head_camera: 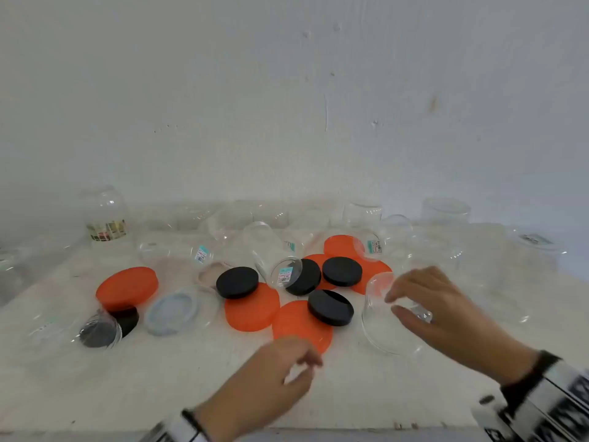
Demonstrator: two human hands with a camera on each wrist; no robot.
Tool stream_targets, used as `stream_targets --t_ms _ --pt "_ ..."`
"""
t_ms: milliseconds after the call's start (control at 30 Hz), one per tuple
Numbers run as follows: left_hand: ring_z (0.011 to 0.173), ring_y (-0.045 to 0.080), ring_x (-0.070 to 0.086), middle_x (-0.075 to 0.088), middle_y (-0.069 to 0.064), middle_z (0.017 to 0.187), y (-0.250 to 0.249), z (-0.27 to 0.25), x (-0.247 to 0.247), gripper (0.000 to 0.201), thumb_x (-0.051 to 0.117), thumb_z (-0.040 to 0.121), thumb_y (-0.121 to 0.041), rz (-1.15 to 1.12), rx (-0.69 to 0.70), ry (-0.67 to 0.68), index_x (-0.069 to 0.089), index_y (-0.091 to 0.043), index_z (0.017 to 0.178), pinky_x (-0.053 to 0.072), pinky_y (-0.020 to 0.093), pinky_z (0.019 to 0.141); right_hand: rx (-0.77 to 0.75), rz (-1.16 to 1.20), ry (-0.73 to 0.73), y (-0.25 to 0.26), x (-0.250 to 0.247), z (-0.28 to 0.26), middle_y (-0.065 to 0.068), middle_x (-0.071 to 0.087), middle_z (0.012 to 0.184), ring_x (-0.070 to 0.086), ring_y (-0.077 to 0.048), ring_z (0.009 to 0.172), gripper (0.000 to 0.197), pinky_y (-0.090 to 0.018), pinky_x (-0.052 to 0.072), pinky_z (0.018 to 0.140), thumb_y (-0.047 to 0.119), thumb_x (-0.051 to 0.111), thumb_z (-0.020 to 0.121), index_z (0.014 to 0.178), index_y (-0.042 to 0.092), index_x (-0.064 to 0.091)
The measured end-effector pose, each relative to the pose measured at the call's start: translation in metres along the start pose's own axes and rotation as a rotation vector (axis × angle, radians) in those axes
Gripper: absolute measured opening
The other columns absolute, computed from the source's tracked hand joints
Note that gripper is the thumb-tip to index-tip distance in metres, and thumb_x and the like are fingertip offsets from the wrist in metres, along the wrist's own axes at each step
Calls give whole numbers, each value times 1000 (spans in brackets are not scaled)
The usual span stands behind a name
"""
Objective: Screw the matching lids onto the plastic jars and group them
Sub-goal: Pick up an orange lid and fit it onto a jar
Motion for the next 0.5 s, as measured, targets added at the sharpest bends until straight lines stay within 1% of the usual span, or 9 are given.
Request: stream_targets --t_ms 33,67,100,167,233,300,367,433,500 --pt "102 -11 45 52 -27 108 1 12 -4 20 48 94 -30 54 -4 -31 53 -42 109 34 3 80 25 -66 0 -5 3 6 16 57 103 49 -18 103 18 -32 41 89 21 72 84 100 26 66" --pt "106 -10 42 49 -23 117 1 23 -8 24 48 95 -31 122 -25 -53 52 -37 117 32 3 82 109 -139 67 -10 6 12 16 52 112 43 -17 113 24 -34 37 96 32 68 86 110 30 62" --pt "113 -5 39 45 -19 126 5 37 -8 31 48 95 -32 176 -52 -50 48 -33 125 31 5 86 179 -211 149 -19 13 17 17 45 122 33 -15 122 35 -34 30 102 43 61 87 120 35 54" --pt "126 6 33 37 -10 139 11 56 -9 47 49 94 -38 269 -123 -15 38 -27 138 29 16 100 326 -270 360 -34 27 21 13 29 140 17 -15 134 57 -36 21 109 60 52 84 135 42 36" --pt "136 15 24 27 -3 149 22 66 -5 65 51 91 -45 350 -226 67 26 -23 147 26 28 110 404 -274 496 -45 38 20 6 18 150 11 -22 140 74 -43 19 111 67 52 80 143 44 21" --pt "142 21 14 17 3 155 32 71 -3 80 52 88 -53 419 -324 159 15 -21 151 23 39 114 456 -256 567 -51 41 20 3 14 153 15 -28 140 85 -47 22 109 70 55 76 145 45 13" --pt "145 25 7 9 4 158 38 74 -2 90 53 84 -60 445 -398 229 7 -22 152 19 44 115 493 -234 600 -52 43 21 1 18 152 22 -30 136 89 -47 25 107 70 57 73 144 47 9" --pt "145 26 7 8 5 159 38 76 -1 99 55 81 -66 494 -421 275 3 -23 153 16 46 115 504 -206 613 -52 44 22 2 25 148 28 -29 132 91 -46 28 106 68 60 72 144 49 6" --pt "144 27 12 12 6 158 37 78 -2 104 56 78 -69 534 -431 293 1 -22 153 17 46 115 515 -178 614 -52 43 23 3 30 143 30 -27 128 94 -45 29 107 65 63 70 144 49 5"
Point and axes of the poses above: each hand's wrist, its own z-axis towards the middle knuckle, its own x-axis out of the palm, y = z × x, the point moved 6 cm from there along z, towards the middle knuckle
